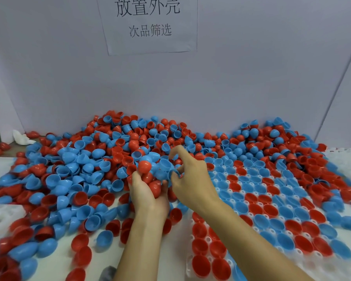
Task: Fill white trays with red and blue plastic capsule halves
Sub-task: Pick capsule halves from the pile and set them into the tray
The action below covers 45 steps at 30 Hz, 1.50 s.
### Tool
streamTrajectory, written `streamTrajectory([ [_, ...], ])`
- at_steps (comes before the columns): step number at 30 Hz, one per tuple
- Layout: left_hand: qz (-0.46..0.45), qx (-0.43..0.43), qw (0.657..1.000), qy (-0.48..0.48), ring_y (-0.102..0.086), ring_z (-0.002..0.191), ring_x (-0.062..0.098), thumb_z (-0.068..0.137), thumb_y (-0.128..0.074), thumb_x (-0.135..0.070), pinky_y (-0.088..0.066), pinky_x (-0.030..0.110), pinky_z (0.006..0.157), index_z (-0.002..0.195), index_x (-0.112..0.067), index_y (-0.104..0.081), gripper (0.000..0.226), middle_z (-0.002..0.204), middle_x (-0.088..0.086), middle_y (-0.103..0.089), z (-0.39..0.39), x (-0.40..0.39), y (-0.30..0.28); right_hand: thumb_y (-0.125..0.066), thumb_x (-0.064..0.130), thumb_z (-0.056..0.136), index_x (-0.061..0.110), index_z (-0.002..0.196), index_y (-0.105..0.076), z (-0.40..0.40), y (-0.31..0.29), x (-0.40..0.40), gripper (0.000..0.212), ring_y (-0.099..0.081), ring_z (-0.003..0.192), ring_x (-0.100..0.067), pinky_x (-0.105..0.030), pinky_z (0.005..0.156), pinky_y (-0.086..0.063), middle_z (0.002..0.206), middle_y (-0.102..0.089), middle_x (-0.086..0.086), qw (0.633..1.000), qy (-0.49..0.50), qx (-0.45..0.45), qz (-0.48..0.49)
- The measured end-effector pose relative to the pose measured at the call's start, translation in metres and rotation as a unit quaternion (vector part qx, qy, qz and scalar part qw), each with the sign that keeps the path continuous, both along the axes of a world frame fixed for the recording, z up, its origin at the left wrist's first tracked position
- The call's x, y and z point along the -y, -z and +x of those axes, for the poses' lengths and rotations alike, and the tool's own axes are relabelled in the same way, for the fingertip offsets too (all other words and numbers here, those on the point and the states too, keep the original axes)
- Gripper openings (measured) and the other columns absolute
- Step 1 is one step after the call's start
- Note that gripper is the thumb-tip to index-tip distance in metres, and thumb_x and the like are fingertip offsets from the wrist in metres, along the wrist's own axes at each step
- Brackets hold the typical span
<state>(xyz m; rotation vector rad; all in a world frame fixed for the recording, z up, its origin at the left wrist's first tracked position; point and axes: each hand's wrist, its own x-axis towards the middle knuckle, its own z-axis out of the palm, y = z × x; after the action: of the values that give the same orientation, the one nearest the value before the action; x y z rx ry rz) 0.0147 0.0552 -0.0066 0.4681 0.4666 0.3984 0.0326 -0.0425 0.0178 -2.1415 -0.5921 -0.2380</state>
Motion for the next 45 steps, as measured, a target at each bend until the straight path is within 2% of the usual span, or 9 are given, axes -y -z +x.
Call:
streamTrajectory([
  [4,0.003,-0.011,1.000,0.001,-0.059,0.044,0.008,0.096,-0.055,-0.026,-0.045,0.016,0.042,0.075,-0.019,-0.066,0.025,0.057,-0.004,-0.064,-0.002,0.004,-0.004,-0.061,0.010,0.095,0.021,0.116,-0.069,0.001,-0.008,0.015,0.025,-0.062,0.059,-0.011,-0.012,0.050,-0.048,0.078,-0.059,0.007,0.996,0.007,0.010,-0.092],
  [6,0.014,-0.019,1.000,0.012,-0.052,0.039,0.007,0.097,-0.055,-0.028,-0.044,0.016,0.041,0.070,-0.021,-0.061,0.029,0.049,-0.006,-0.056,-0.002,0.007,-0.005,-0.064,0.013,0.095,0.015,0.114,-0.071,0.000,-0.017,0.034,0.020,-0.065,0.058,-0.010,-0.014,0.056,-0.053,0.076,-0.065,0.005,0.995,0.003,-0.007,-0.098],
  [11,0.030,-0.022,0.999,0.040,-0.062,0.071,0.013,0.095,-0.060,-0.034,-0.048,0.017,0.048,0.096,-0.019,-0.067,0.016,0.071,-0.003,-0.067,-0.003,0.013,-0.002,-0.066,0.015,0.094,0.015,0.102,-0.071,-0.013,-0.038,0.119,0.009,-0.069,0.055,-0.008,-0.014,0.049,-0.051,0.070,-0.073,-0.001,0.987,0.041,-0.039,-0.151],
  [16,0.045,-0.021,0.998,0.037,-0.054,0.054,0.006,0.097,-0.058,-0.034,-0.047,0.016,0.048,0.081,-0.024,-0.063,0.020,0.057,-0.010,-0.061,-0.007,0.013,-0.003,-0.073,0.023,0.089,0.030,0.090,-0.071,-0.047,-0.043,0.199,0.007,-0.064,0.057,0.007,-0.009,0.048,-0.046,0.064,-0.066,0.014,0.957,0.072,-0.085,-0.266],
  [22,0.054,-0.034,0.997,0.031,-0.057,0.067,0.008,0.097,-0.059,-0.034,-0.048,0.015,0.048,0.083,-0.024,-0.065,0.018,0.060,-0.009,-0.065,-0.012,0.015,-0.004,-0.074,0.034,0.083,0.046,0.067,-0.060,-0.089,-0.033,0.225,0.024,-0.061,0.071,0.005,-0.015,0.054,-0.045,0.070,-0.064,0.020,0.915,0.078,-0.106,-0.382],
  [25,0.055,-0.035,0.998,0.026,-0.059,0.072,0.009,0.096,-0.058,-0.033,-0.048,0.016,0.049,0.085,-0.023,-0.067,0.017,0.063,-0.008,-0.068,-0.013,0.016,-0.004,-0.073,0.040,0.083,0.042,0.083,-0.070,-0.098,-0.025,0.216,0.004,-0.059,0.069,-0.001,-0.014,0.054,-0.038,0.077,-0.061,0.021,0.898,0.069,-0.108,-0.422],
  [30,0.060,-0.042,0.997,0.025,-0.061,0.074,0.010,0.095,-0.061,-0.033,-0.049,0.017,0.049,0.091,-0.024,-0.069,0.013,0.067,-0.008,-0.070,-0.013,0.017,-0.003,-0.068,0.037,0.088,0.032,0.104,-0.072,-0.101,-0.018,0.203,0.018,-0.057,0.069,-0.005,-0.013,0.050,-0.029,0.084,-0.063,0.015,0.867,0.070,-0.097,-0.484],
  [39,0.051,-0.031,0.998,0.034,-0.061,0.051,0.007,0.096,-0.060,-0.032,-0.048,0.017,0.047,0.091,-0.023,-0.068,0.014,0.065,-0.006,-0.068,-0.014,0.014,-0.003,-0.060,0.037,0.095,0.038,0.116,-0.069,-0.093,-0.040,0.199,0.023,-0.064,0.085,-0.002,-0.021,0.077,-0.056,0.107,-0.066,0.022,0.879,0.077,-0.089,-0.462],
  [45,0.037,-0.026,0.998,0.040,-0.058,0.049,0.008,0.097,-0.058,-0.031,-0.041,0.019,0.039,0.094,-0.021,-0.066,0.014,0.062,-0.004,-0.066,-0.015,0.013,-0.004,-0.054,0.023,0.100,0.029,0.115,-0.072,-0.049,-0.054,0.130,0.024,-0.063,0.076,0.003,-0.007,0.065,-0.050,0.095,-0.063,0.025,0.967,0.000,-0.017,-0.256],
])
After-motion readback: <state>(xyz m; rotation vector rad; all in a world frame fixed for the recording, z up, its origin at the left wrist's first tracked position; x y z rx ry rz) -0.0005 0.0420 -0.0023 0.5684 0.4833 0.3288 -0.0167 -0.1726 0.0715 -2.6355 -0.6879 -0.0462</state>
